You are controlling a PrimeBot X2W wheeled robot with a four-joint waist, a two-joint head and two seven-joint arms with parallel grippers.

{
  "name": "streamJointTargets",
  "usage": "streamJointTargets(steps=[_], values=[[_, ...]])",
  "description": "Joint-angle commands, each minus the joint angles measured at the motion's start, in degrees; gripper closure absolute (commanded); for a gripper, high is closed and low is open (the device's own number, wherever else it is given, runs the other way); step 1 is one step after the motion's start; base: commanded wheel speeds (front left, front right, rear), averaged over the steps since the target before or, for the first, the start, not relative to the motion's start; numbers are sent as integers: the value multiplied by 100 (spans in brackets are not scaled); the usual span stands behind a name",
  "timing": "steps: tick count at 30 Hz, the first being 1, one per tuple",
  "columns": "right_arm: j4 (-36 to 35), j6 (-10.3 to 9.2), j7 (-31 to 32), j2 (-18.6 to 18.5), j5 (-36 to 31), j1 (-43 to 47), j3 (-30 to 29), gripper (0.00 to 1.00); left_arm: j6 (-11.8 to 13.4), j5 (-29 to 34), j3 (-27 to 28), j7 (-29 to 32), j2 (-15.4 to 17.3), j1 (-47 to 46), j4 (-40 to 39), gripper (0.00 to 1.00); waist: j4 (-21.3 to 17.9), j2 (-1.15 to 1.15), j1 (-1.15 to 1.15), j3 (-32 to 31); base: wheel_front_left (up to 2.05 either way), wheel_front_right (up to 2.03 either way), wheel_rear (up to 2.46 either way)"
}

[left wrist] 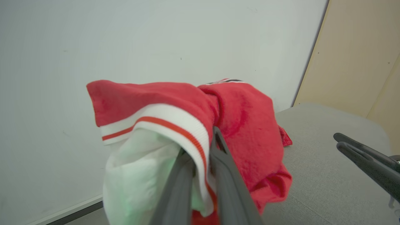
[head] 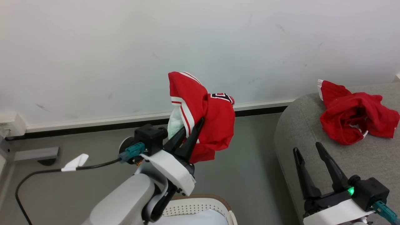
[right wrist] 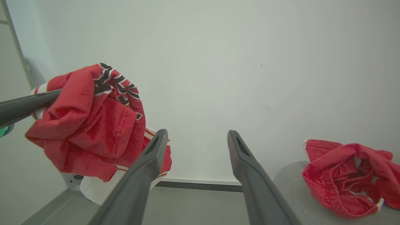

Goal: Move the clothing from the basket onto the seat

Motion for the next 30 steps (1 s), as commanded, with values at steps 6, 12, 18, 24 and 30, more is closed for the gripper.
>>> streamJointTargets(steps=[6, 12, 18, 24, 30], values=[[108, -13, 5, -136, 100, -176, 428, 0, 24, 78, -90, 20, -46, 95, -199, 100, 97, -1, 0, 13, 0, 0, 0], [444, -13, 5, -260, 241, -506, 1025, 0, -40, 162, -376, 80, -262, 137, -289, 100, 339, -1, 0, -1, 0, 0, 0], [883, -13, 5, -393, 426, -946, 1564, 0, -143, 230, -664, 128, -473, 183, -302, 100, 632, -1, 0, -27, 0, 0, 0], [1175, -13, 5, -750, 578, -1334, 2241, 0, -258, 254, -885, 194, -592, 186, -346, 100, 949, -1, 0, -46, 0, 0, 0], [1366, -14, 5, -1158, 916, -1722, 3131, 0, -345, 238, -1031, 262, -632, 215, -307, 100, 1179, -1, 0, -57, 0, 0, 0]])
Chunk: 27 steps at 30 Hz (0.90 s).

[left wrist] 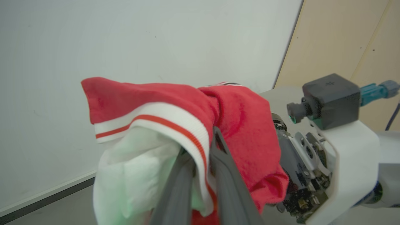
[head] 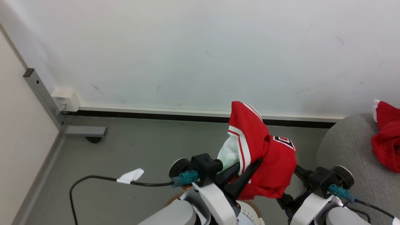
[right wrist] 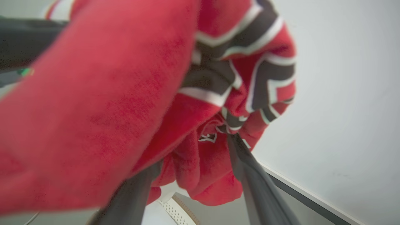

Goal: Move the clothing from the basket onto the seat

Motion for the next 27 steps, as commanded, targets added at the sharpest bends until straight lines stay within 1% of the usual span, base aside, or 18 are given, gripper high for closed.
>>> streamJointTargets(steps=[1, 4, 9, 10, 11, 12, 17, 23, 27], values=[[55, -15, 6, -82, 116, -138, 162, 0, -26, 64, -7, 20, -13, 67, 12, 100, 74, 0, -1, -3, 0, 0, 0], [167, -15, 6, -112, 295, -293, 369, 0, -48, 47, -52, 33, -34, 61, 35, 100, 148, 0, -1, 0, 0, 0, 0], [264, -15, 6, -51, 534, -405, 470, 0, -58, 1, -87, 48, -41, 53, 40, 100, 230, 0, -1, 7, 0, 0, 0], [287, -15, 6, -41, 555, -412, 481, 54, -57, -8, -88, 51, -33, 53, 36, 100, 236, 0, -1, 9, 0, 0, 0], [299, -14, 6, -30, 583, -415, 481, 85, -57, -16, -89, 54, -24, 50, 33, 100, 242, 0, -1, 12, 0, 0, 0], [301, -14, 6, -21, 623, -411, 462, 100, -55, -23, -86, 53, -12, 47, 33, 100, 245, 0, -1, 16, 0, 0, 0], [242, -14, 5, 3, 698, -330, 264, 100, -8, -68, -46, 34, 47, 74, 63, 100, 210, 0, -1, 41, 0, 0, 0], [11, -14, 5, 15, 619, -33, -138, 100, 44, -107, 13, -25, 77, 112, 126, 100, 95, 0, -1, 49, 0, 0, 0], [-137, -15, 5, 47, 566, 141, -300, 100, 87, -133, 46, -58, 84, 136, 171, 100, -6, 0, -1, 52, 0, 0, 0]])
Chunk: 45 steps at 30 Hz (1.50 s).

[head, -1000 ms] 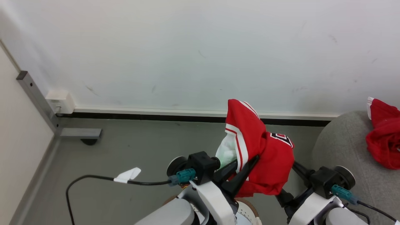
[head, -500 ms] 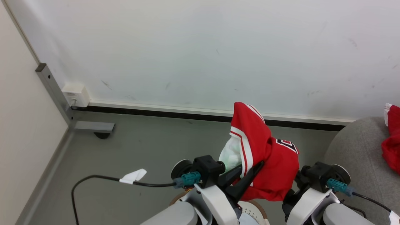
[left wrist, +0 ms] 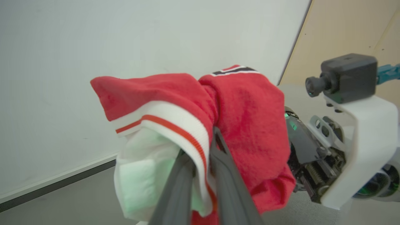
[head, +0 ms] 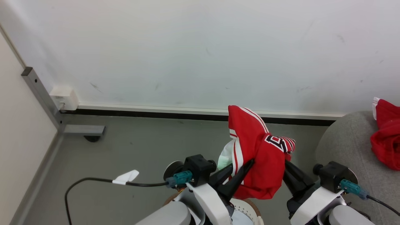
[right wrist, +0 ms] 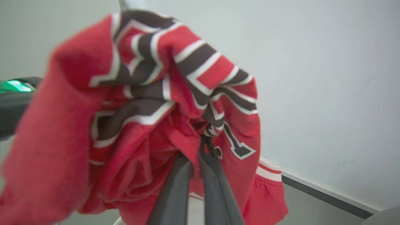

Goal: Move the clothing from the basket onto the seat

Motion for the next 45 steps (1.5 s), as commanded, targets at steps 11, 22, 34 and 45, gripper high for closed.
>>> streamJointTargets(steps=[11, 22, 34, 45], values=[[-278, -13, 3, 91, -250, 363, -679, 100, 117, -40, 42, -77, 0, 98, 82, 0, -285, 0, 0, -13, 0, 0, 0], [-663, -14, 3, 41, -531, 587, -1473, 100, 248, 198, 210, -305, 125, 140, -156, 0, -1028, 0, 0, 50, 0, 0, 0], [-1160, -14, 3, -93, -832, 810, -2225, 100, 219, 477, 204, -364, 132, 117, -296, 0, -2295, 0, 0, 185, 0, 0, 0], [-1581, -13, 2, -17, -1016, 1071, -2724, 100, 192, 737, 167, -366, 97, 46, -235, 0, -3172, 0, 0, 305, 0, 0, 0]])
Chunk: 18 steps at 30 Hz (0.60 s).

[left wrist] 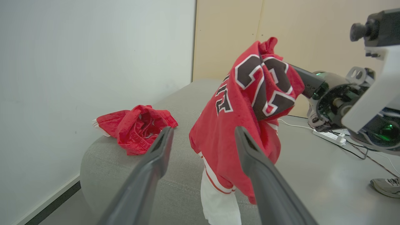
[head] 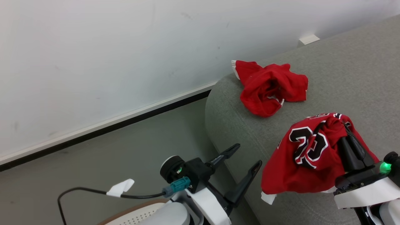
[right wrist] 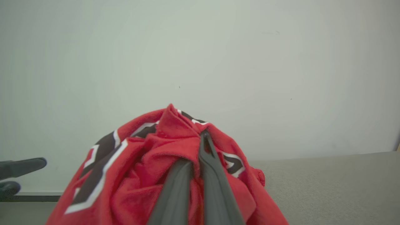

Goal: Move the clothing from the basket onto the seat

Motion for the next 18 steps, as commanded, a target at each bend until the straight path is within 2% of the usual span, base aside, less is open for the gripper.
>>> streamJointTargets(steps=[1, 11, 18], values=[[-59, -13, 1, 4, -17, 67, -55, 100, 13, 61, 11, -5, 16, -32, 24, 0, -176, 0, 0, 68, 0, 0, 0], [-178, -13, 1, -11, -75, -21, -205, 100, -67, 167, 15, -9, -32, -93, 133, 0, -256, 0, 0, 248, 0, 0, 0], [-107, -14, 1, -179, -257, -467, -619, 100, -119, 229, -27, 38, -66, -314, 136, 0, 71, 0, 0, 684, 0, 0, 0]])
